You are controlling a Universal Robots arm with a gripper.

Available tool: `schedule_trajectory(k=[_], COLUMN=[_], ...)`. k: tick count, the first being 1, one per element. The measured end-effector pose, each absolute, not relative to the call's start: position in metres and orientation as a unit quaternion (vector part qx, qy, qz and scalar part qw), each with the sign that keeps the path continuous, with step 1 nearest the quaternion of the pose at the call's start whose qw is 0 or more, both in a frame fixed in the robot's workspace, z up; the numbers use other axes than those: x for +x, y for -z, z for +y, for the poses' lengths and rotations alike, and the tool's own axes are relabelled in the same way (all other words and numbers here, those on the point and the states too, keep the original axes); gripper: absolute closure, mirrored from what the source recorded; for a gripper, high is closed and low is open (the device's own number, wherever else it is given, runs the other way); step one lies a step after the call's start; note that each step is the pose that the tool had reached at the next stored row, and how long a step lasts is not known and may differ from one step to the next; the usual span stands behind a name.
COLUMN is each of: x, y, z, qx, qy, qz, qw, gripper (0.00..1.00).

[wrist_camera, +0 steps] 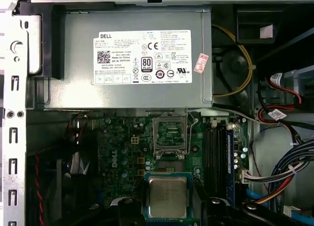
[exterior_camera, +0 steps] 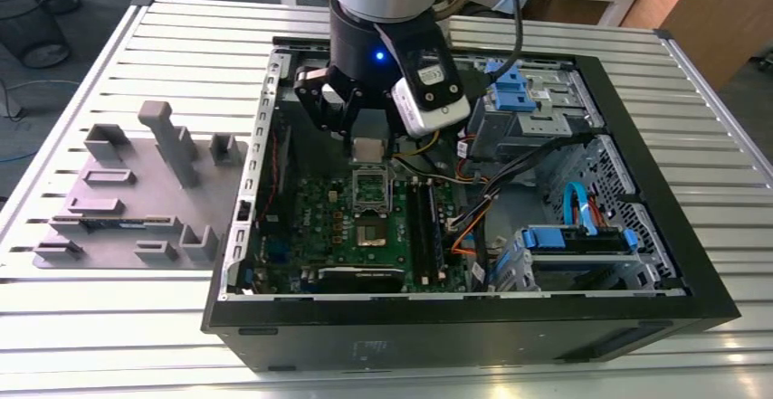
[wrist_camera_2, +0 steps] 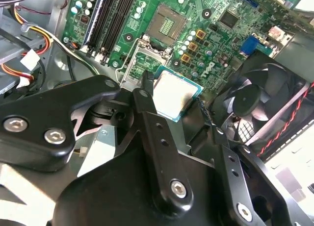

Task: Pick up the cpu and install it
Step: 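Pick up the cpu and move it towards the insertion slot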

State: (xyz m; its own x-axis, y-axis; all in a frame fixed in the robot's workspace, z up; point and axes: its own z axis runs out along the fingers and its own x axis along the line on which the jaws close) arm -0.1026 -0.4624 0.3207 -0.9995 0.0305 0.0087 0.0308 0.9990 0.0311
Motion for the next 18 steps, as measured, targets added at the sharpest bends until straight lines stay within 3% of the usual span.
schedule_trajectory(k=[18], x=[-0.103], y=[-0.31], z=[-0.465], qx=[-0.015], qy=[0.015], qz=[-1.0], qw=[0.005], gripper=[0.53])
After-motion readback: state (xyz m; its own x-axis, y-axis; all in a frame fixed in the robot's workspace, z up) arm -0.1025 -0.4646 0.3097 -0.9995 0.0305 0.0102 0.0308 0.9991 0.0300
